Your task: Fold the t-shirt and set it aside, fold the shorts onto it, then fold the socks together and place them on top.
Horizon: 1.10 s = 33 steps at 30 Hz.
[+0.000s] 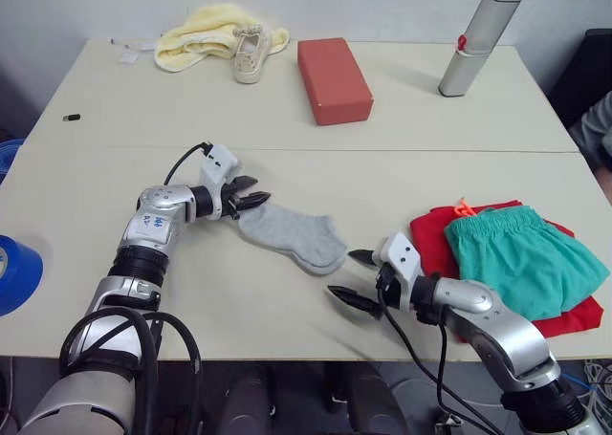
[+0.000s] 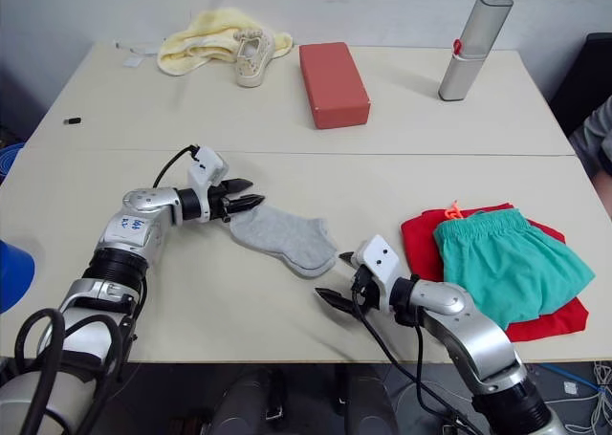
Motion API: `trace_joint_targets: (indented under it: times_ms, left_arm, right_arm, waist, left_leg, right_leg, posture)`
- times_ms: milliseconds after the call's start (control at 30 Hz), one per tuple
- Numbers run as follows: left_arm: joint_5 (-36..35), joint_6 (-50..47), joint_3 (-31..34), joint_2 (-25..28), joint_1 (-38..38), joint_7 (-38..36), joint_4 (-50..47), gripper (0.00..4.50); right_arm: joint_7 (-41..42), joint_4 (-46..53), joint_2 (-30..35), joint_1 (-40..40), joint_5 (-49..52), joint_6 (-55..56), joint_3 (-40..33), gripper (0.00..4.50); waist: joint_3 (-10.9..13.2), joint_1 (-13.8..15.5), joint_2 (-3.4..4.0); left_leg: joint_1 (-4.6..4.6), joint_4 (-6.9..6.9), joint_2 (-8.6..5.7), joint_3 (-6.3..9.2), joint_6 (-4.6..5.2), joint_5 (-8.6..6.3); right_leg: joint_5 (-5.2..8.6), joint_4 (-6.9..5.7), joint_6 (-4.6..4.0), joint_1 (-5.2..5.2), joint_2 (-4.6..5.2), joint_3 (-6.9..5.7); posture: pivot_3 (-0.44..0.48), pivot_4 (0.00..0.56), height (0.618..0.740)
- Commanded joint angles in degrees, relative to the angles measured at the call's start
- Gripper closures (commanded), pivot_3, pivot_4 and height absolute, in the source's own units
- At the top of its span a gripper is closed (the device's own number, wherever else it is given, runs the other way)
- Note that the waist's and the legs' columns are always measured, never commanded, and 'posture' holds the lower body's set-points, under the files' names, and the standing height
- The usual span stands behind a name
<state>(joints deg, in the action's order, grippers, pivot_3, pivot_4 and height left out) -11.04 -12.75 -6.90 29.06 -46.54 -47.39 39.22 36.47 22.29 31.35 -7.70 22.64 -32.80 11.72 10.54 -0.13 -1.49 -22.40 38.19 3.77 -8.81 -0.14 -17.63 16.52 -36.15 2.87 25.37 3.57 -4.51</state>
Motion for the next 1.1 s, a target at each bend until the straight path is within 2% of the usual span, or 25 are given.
trace_joint_targets:
  times_ms: [33,167,333,433,533,700,733,767,867,967,1100]
  left_arm:
    - [0.6,-3.1,0.4,2.6,2.9,-3.0,-5.4,1.98]
    - [-1.9,-9.6,2.0,4.9,7.9,-5.5,-14.2,1.98]
    - [-3.7,-15.5,5.6,6.3,13.0,-3.4,-23.1,1.98]
    - [-3.6,-15.7,7.9,6.9,14.9,-1.3,-25.7,1.98]
    - [-5.8,-13.8,12.3,7.5,16.2,-1.4,-26.3,1.98]
    - [-10.4,-13.5,16.6,11.4,21.8,-7.9,-31.2,1.98]
    - [-11.6,-14.2,17.9,12.2,23.7,-8.7,-32.9,1.95]
    - [-12.6,-14.9,18.9,12.8,25.3,-9.1,-34.4,1.95]
    - [-14.6,-18.2,21.0,13.7,28.1,-8.1,-36.8,1.95]
    - [-18.0,-27.1,23.0,14.3,28.9,-5.1,-38.7,1.95]
    - [-24.2,-44.0,25.5,15.1,26.5,-0.5,-40.5,1.08]
  right_arm:
    - [-0.5,-0.8,-0.6,-1.1,-0.9,0.1,-1.2,0.00]
    - [0.0,-2.0,-1.0,-2.0,-1.2,0.4,-1.8,0.00]
    - [1.0,-3.4,-1.0,-2.9,-1.6,1.2,-2.1,0.00]
    - [2.4,-3.3,-0.6,-3.1,-0.6,1.6,-2.9,0.00]
    - [8.6,-1.3,1.4,-1.5,3.3,3.7,-5.4,0.00]
    - [16.7,0.4,1.4,-1.3,9.8,8.2,-9.4,0.00]
    - [16.5,0.1,0.3,-3.0,10.0,8.6,-9.2,0.39]
    - [16.0,-0.6,-0.5,-4.7,9.5,8.5,-8.5,0.56]
    - [14.0,-4.4,-2.5,-9.3,4.5,9.6,-5.2,1.65]
    - [11.2,-10.0,-5.0,-12.5,-1.5,11.5,-1.3,2.66]
    - [9.2,-16.8,-7.9,-14.1,-8.5,16.8,2.8,4.17]
  waist:
    - [0.0,-0.3,0.00]
    - [0.0,-0.4,0.00]
    - [0.0,-0.2,-0.01]
    - [0.0,-0.2,-0.01]
    - [0.0,-0.1,-0.02]
    - [0.0,-0.5,-0.02]
    - [0.0,-0.6,-0.02]
    - [0.0,-1.1,-0.03]
    - [0.0,-1.5,-0.04]
    - [0.0,-1.5,-0.07]
    - [0.0,-1.4,-0.07]
  left_leg:
    - [0.01,0.00,0.00,-0.01,0.00,0.00]
    - [0.08,0.00,0.12,-0.08,-0.04,0.02]
    - [0.15,0.06,0.08,-0.09,0.02,0.11]
    - [0.18,0.07,0.04,-0.06,0.07,0.14]
    - [0.19,0.06,0.03,-0.02,0.10,0.16]
    - [0.20,0.06,0.05,-0.01,0.04,0.19]
    - [0.24,0.05,0.05,-0.04,0.04,0.19]
    - [0.27,0.04,0.04,-0.05,0.04,0.19]
    - [0.28,0.03,0.01,-0.01,0.02,0.23]
    - [0.26,0.03,0.01,0.05,-0.02,0.26]
    - [0.21,0.02,-0.05,0.07,-0.05,0.28]
  right_leg:
    - [0.00,-0.02,0.00,0.01,0.00,0.02]
    - [0.00,-0.18,0.00,0.04,0.06,0.14]
    - [0.00,-0.40,-0.02,0.05,0.13,0.36]
    - [-0.04,-0.51,-0.07,0.05,0.23,0.65]
    - [-0.06,-0.62,-0.10,0.06,0.45,0.73]
    - [-0.06,-0.64,-0.11,0.07,0.46,0.67]
    - [-0.06,-0.66,-0.11,0.07,0.46,0.67]
    - [-0.06,-0.70,-0.11,0.06,0.52,0.70]
    - [-0.07,-0.77,-0.13,0.07,0.61,0.69]
    - [-0.06,-0.77,-0.15,0.07,0.62,0.65]
    - [-0.06,-0.76,-0.16,0.09,0.69,0.63]
  posture:
    - [0.000,0.150,0.740]
    - [0.000,0.150,0.740]
    - [0.000,0.150,0.740]
    - [0.000,0.150,0.740]
    - [0.000,0.150,0.740]
    - [0.000,0.150,0.740]
    - [0.000,0.150,0.740]
    - [0.000,0.150,0.740]
    - [0.000,0.150,0.740]
    - [0.000,0.150,0.740]
    - [0.000,0.150,0.740]
